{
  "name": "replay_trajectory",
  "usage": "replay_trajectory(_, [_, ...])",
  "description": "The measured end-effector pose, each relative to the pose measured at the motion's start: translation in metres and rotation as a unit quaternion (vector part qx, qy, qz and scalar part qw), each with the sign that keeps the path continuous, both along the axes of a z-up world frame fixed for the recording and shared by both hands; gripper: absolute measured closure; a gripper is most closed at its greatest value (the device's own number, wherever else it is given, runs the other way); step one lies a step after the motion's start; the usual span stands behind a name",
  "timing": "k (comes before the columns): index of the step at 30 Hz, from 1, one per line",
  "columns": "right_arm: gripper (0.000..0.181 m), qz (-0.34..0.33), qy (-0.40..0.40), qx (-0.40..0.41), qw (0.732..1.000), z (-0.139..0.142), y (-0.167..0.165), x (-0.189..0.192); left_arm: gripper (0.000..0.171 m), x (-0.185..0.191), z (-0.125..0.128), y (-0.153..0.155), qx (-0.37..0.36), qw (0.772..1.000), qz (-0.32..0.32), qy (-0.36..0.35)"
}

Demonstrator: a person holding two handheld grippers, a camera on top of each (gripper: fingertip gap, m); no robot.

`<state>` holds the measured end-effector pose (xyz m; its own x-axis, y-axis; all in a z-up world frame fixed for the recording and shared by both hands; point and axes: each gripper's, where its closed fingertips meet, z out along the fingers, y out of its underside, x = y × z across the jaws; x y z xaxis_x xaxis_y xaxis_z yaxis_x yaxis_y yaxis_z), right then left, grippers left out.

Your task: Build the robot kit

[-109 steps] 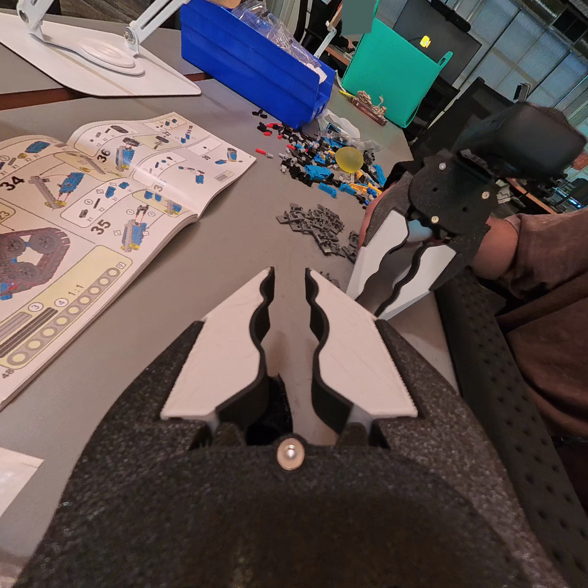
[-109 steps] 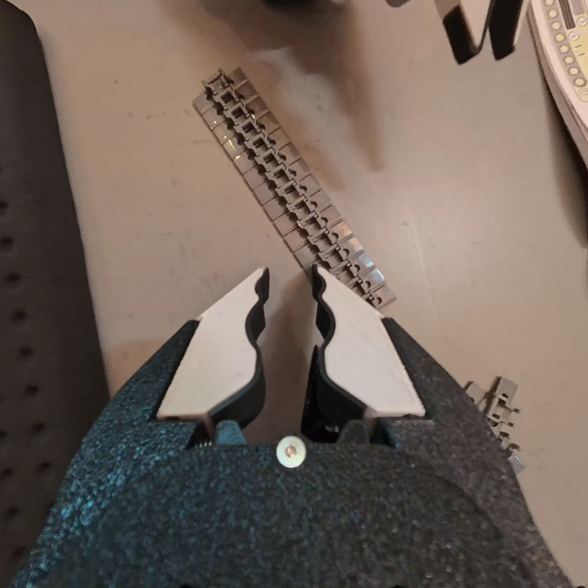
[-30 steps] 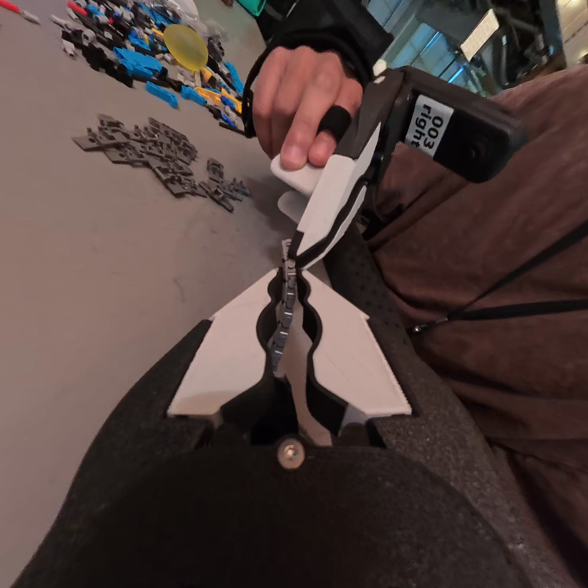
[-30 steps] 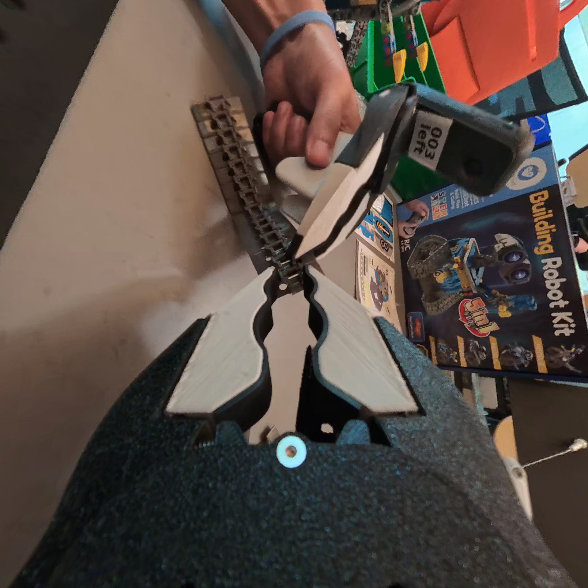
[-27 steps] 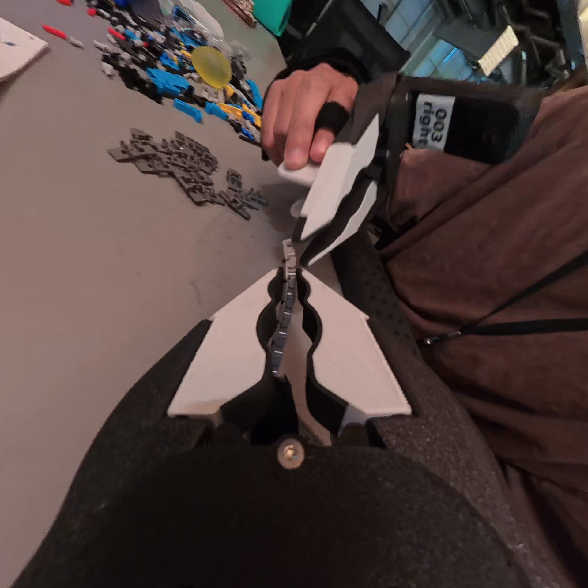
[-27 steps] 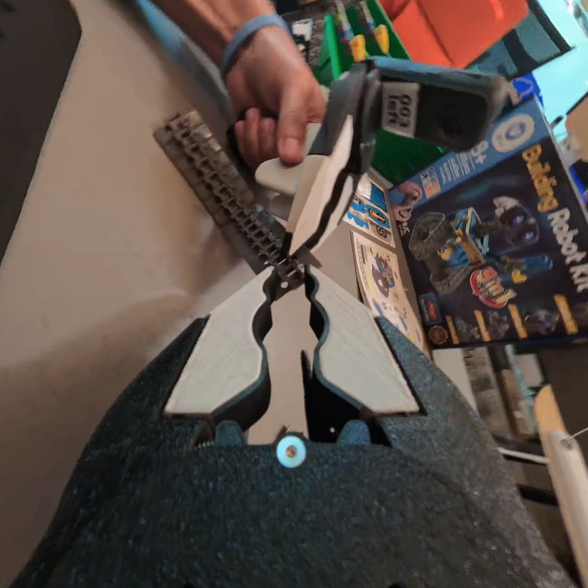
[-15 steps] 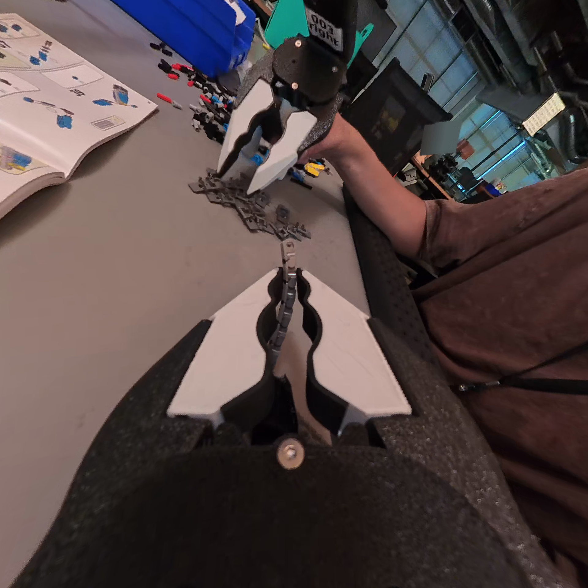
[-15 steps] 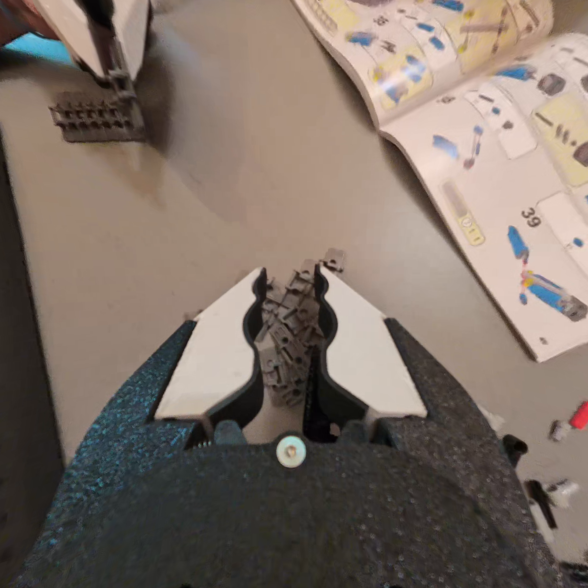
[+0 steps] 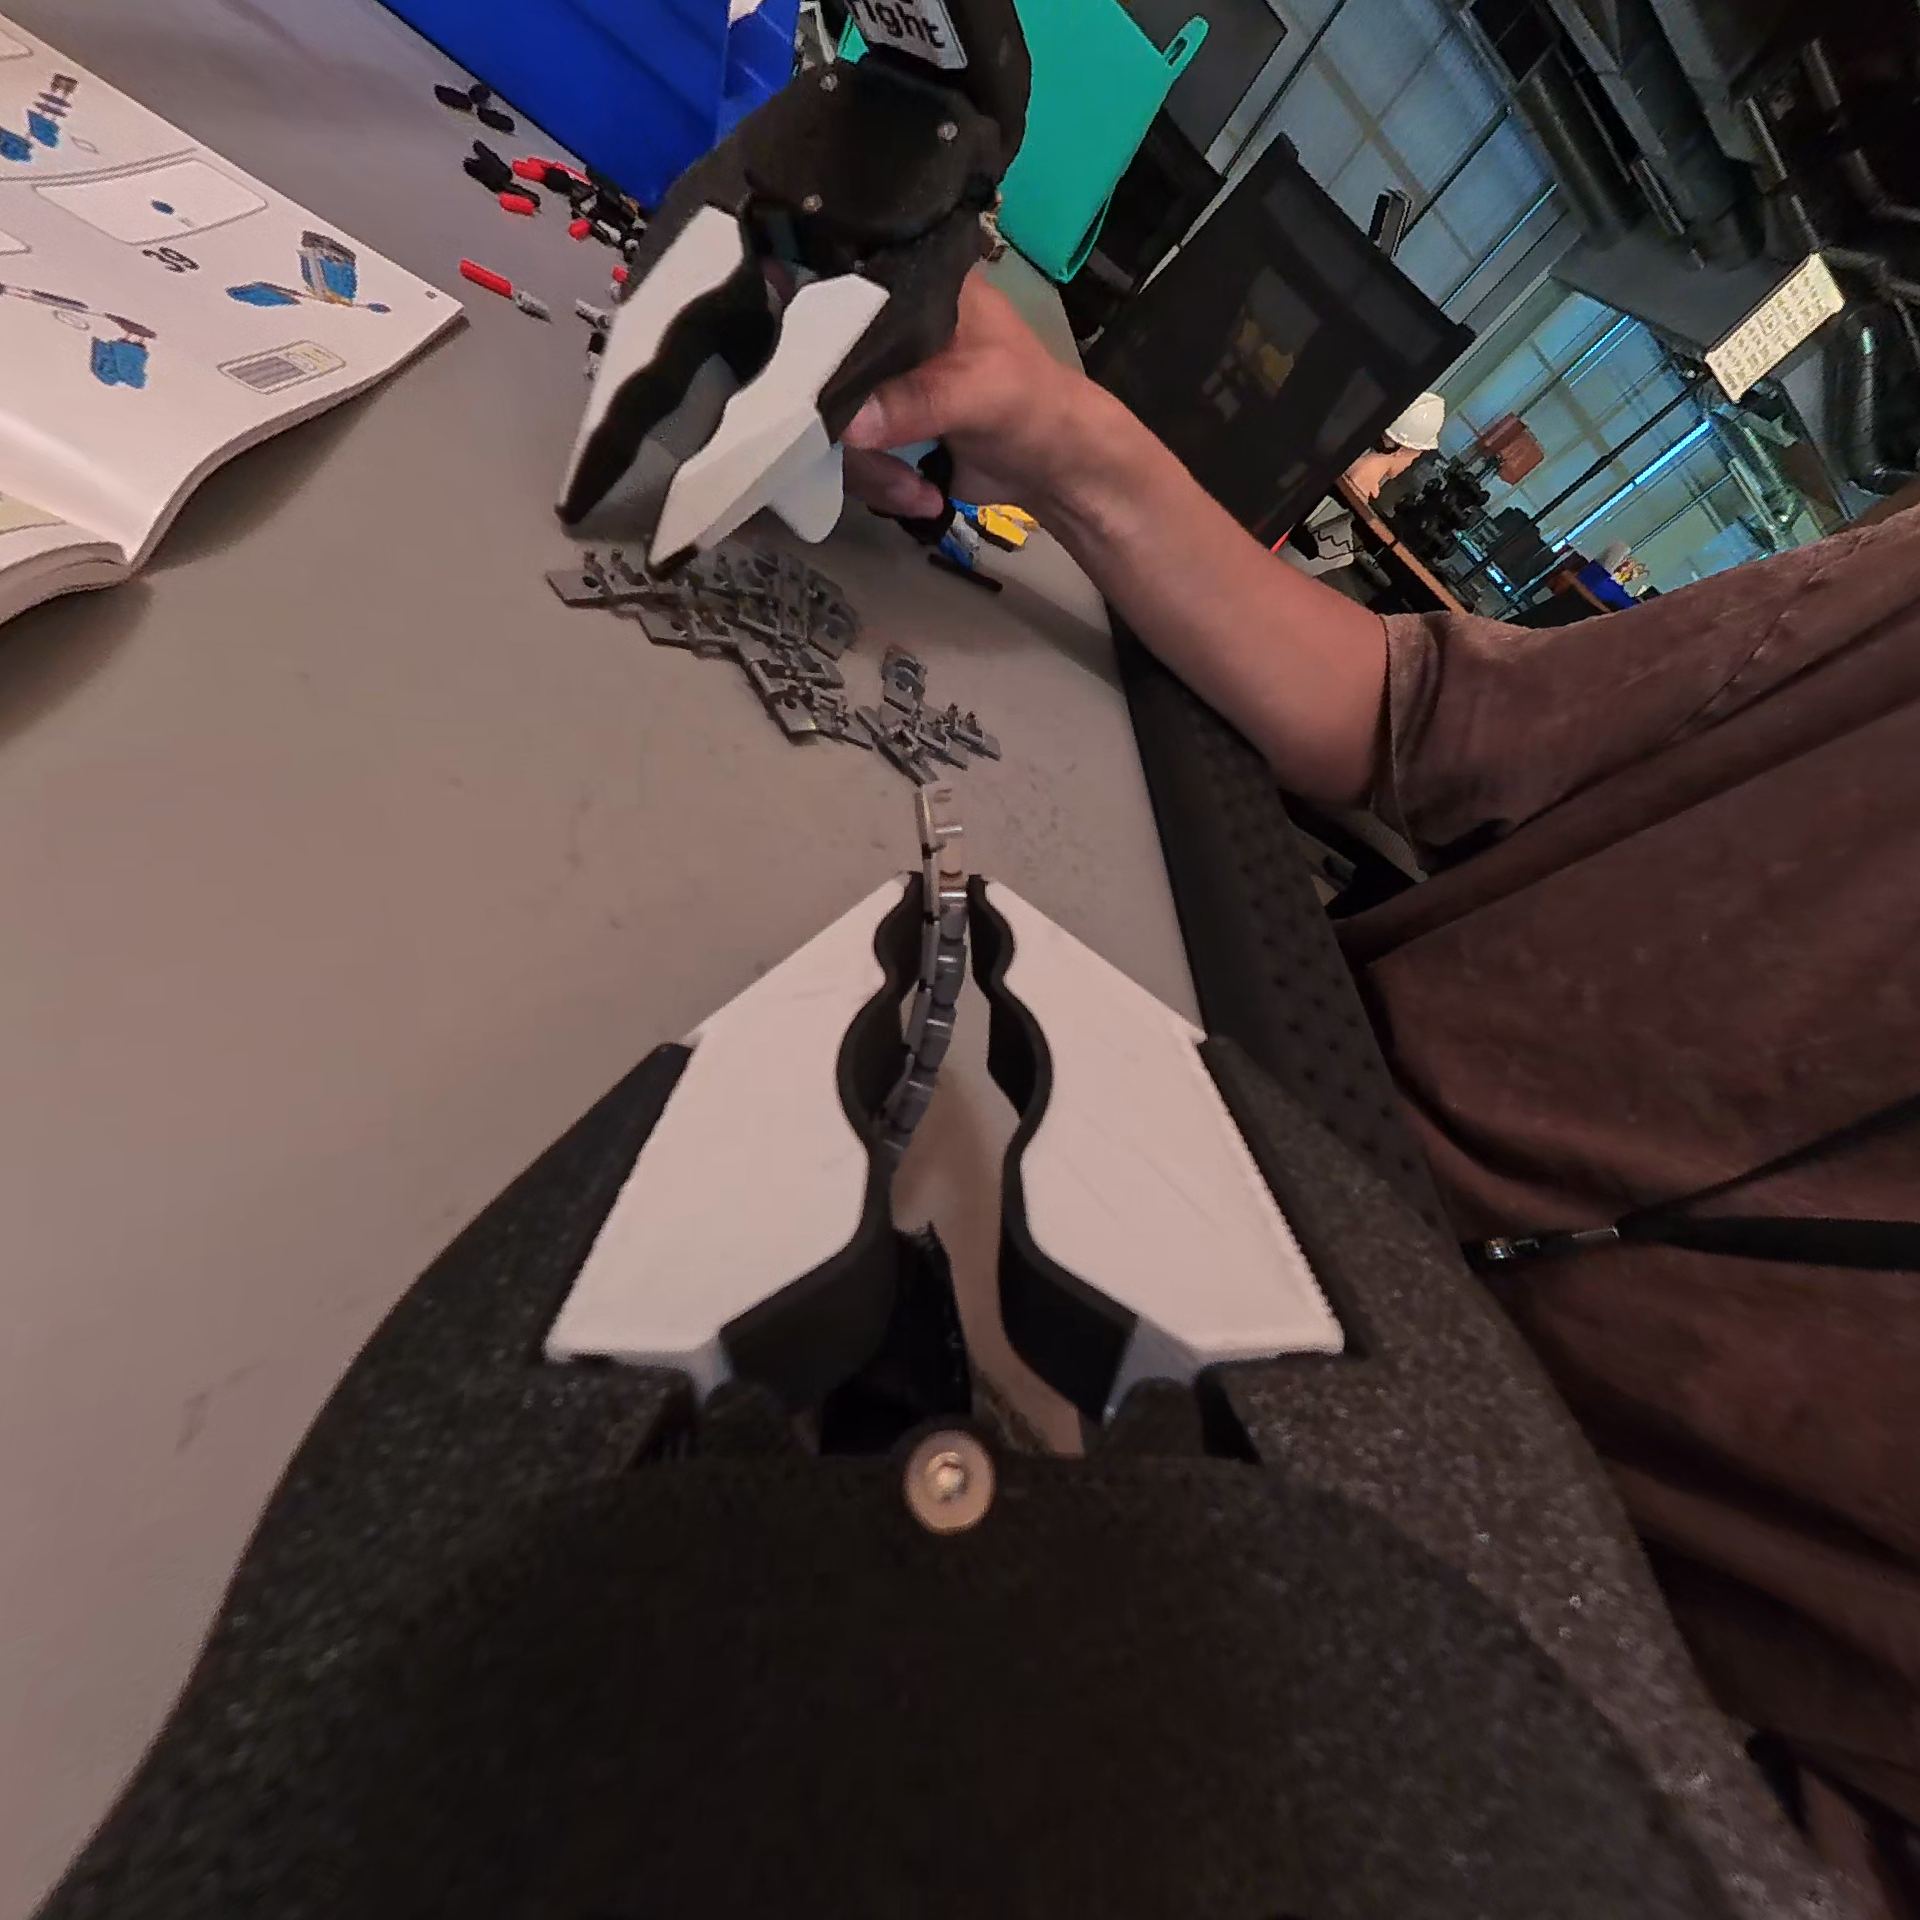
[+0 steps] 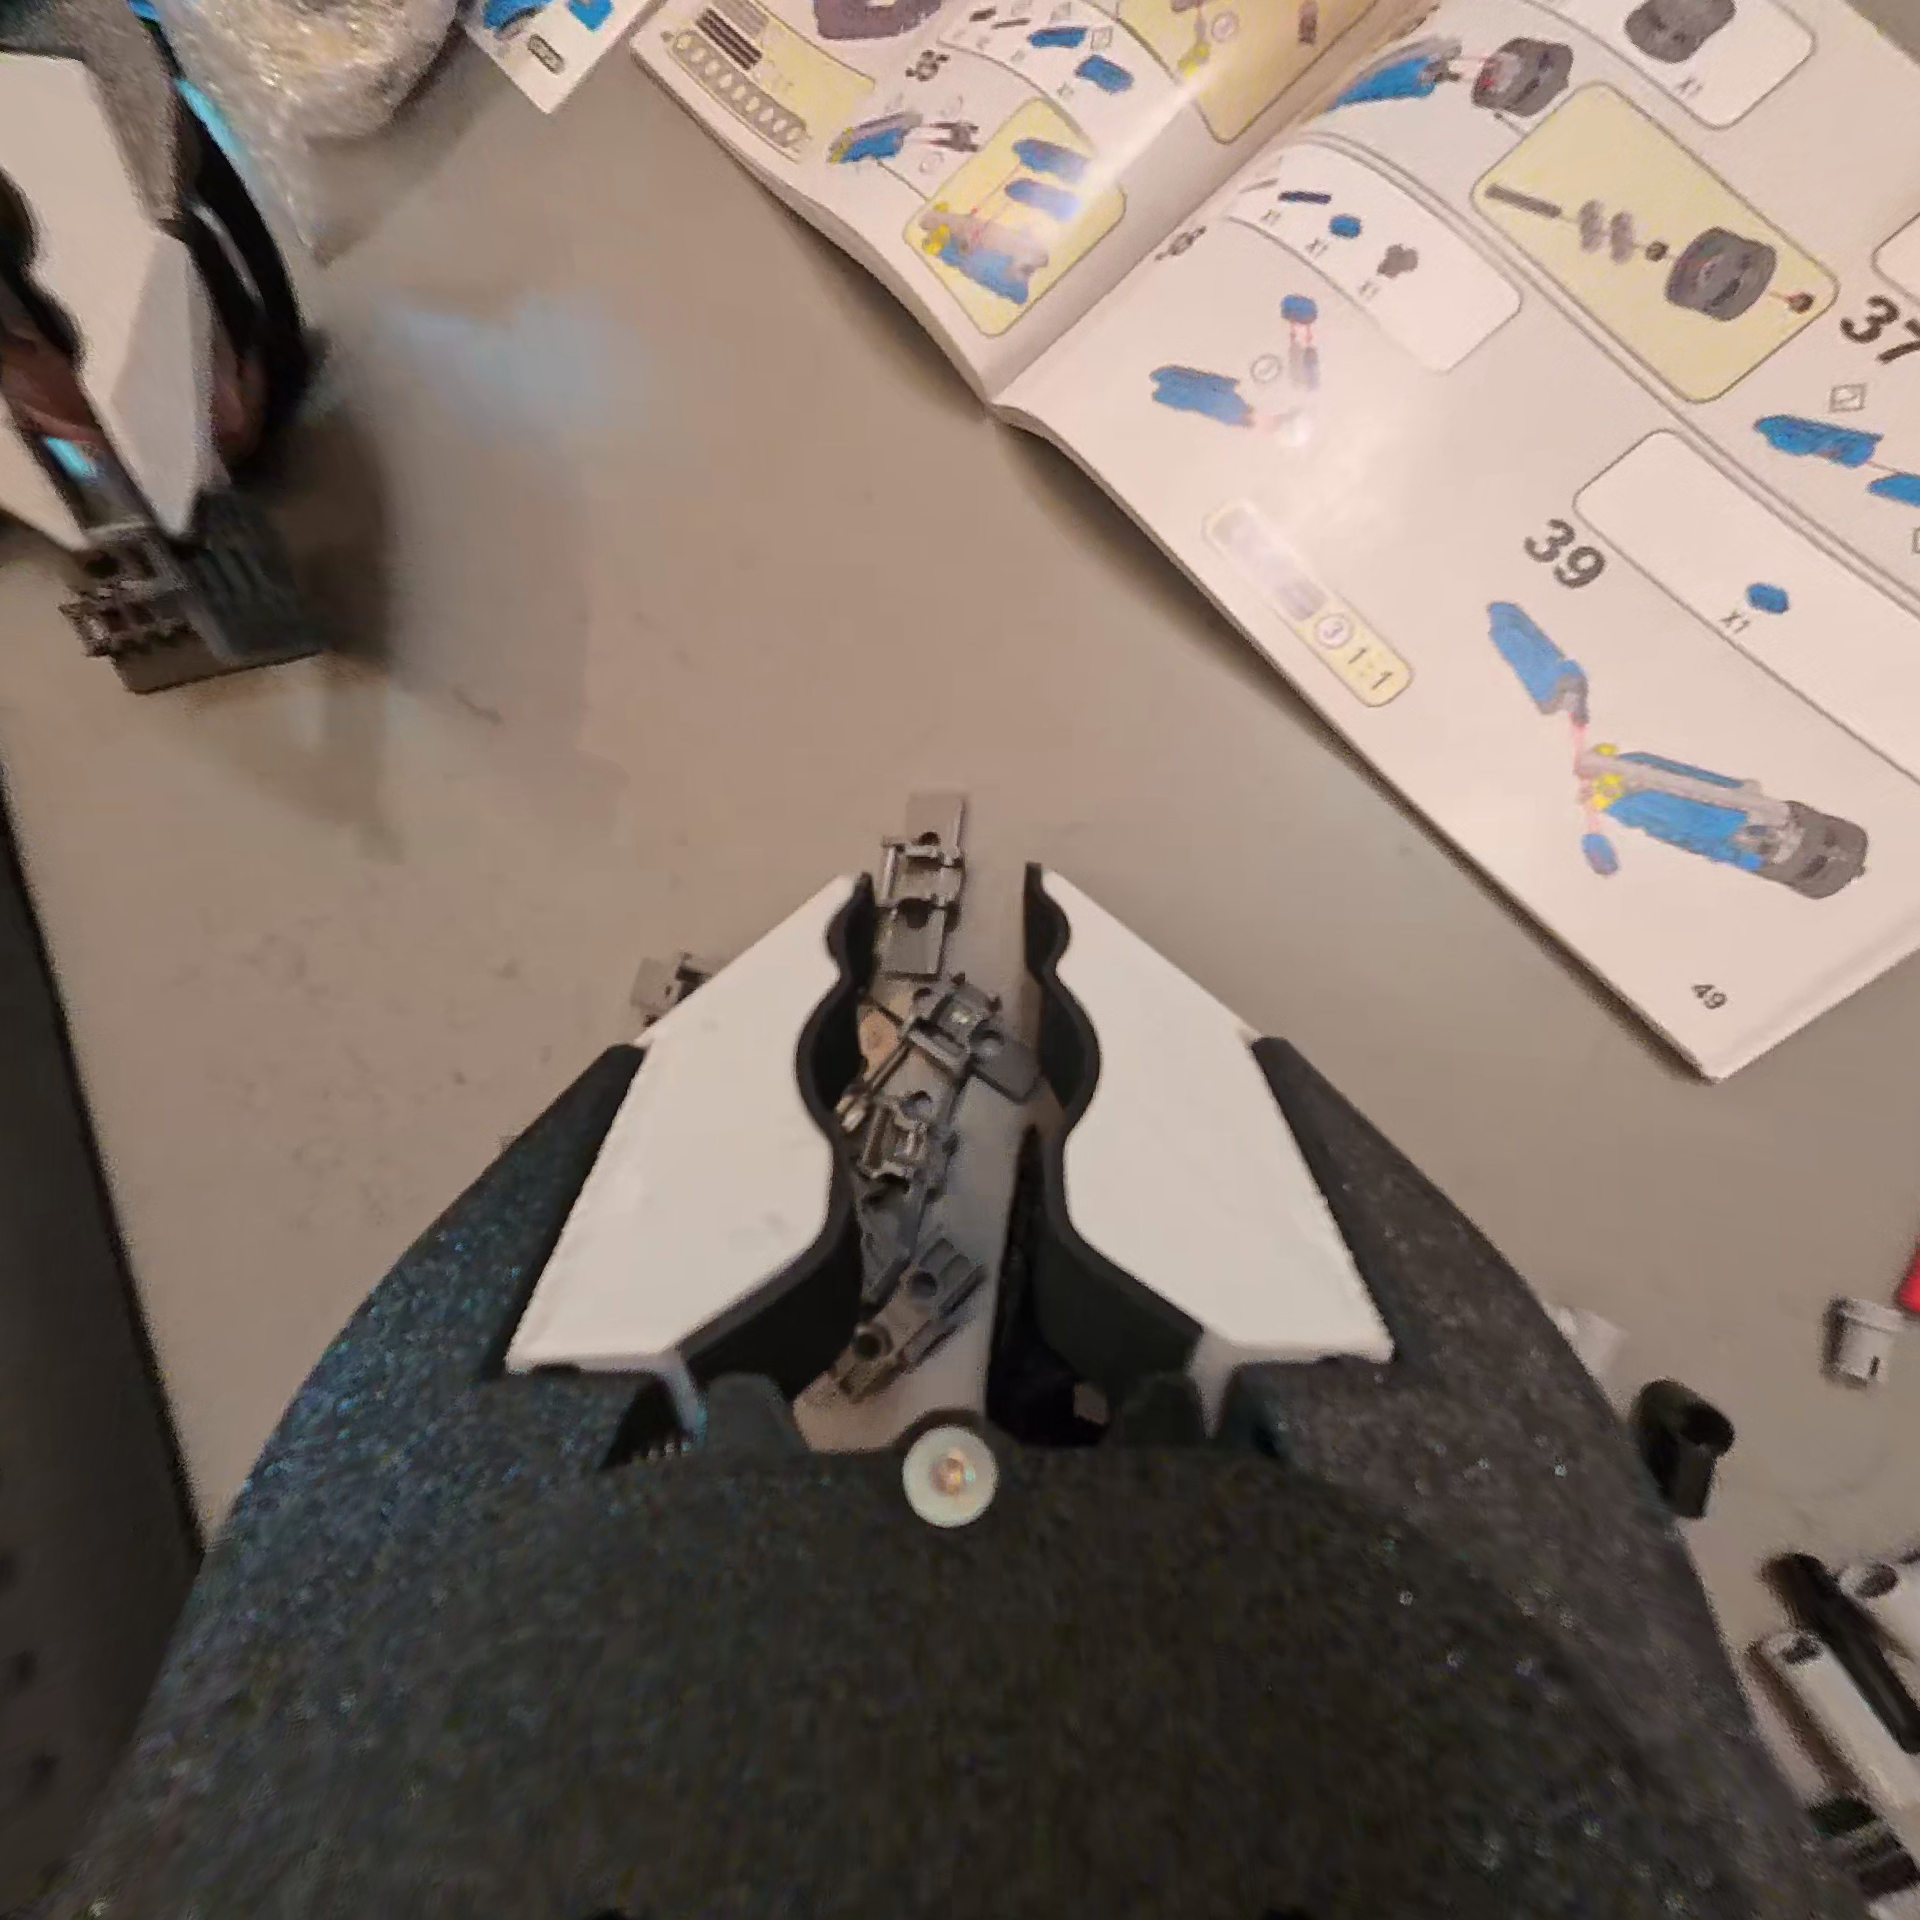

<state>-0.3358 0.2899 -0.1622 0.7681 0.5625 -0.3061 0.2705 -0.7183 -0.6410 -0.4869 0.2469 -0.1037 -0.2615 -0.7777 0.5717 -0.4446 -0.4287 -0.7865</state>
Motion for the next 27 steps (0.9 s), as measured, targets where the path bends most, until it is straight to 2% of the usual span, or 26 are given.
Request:
replay_trajectory(2, [0.15,0.003,-0.025,0.006,1.0,-0.004,0.002,-0.001,0.164,0.0,0.0,-0.001,0.0,1.0,-0.002,0.0])
replay_trajectory(5, [0.157,0.015,-0.083,0.028,0.996,-0.007,0.004,0.001,0.164,0.0,-0.001,0.0,-0.001,1.0,-0.002,0.001])
replay_trajectory(8, [0.167,0.06,-0.166,0.084,0.981,-0.008,0.001,-0.004,0.164,0.0,-0.001,0.0,-0.002,1.0,-0.001,0.002])
replay_trajectory(10, [0.167,0.069,-0.217,0.111,0.967,-0.007,0.001,-0.005,0.164,0.0,-0.001,0.0,-0.002,1.0,0.0,0.002])
replay_trajectory(12, [0.167,0.072,-0.238,0.116,0.962,-0.007,0.001,-0.005,0.164,0.001,-0.001,0.001,-0.003,1.0,0.002,0.003])
replay_trajectory(13, [0.174,0.072,-0.241,0.118,0.961,-0.006,0.001,-0.005,0.164,0.001,-0.001,0.002,-0.004,1.0,0.005,0.004])
replay_trajectory(15, [0.175,0.059,-0.232,0.134,0.962,0.001,0.005,-0.009,0.164,0.002,-0.004,0.006,-0.011,1.0,0.018,0.012])
replay_trajectory(17, [0.175,0.059,-0.19,0.149,0.969,0.016,0.003,-0.027,0.164,0.004,-0.005,0.013,-0.027,0.999,0.04,0.021])
replay_trajectory(21, [0.175,0.059,-0.102,0.215,0.969,0.052,-0.004,-0.087,0.164,0.005,-0.006,0.028,-0.067,0.994,0.087,0.028])
replay_trajectory(24, [0.175,0.012,-0.075,0.253,0.965,0.072,-0.002,-0.118,0.164,0.005,-0.003,0.037,-0.09,0.989,0.113,0.019])
replay_trajectory(27, [0.175,-0.016,-0.08,0.258,0.963,0.074,0.003,-0.133,0.164,0.005,0.002,0.04,-0.108,0.987,0.121,0.006])
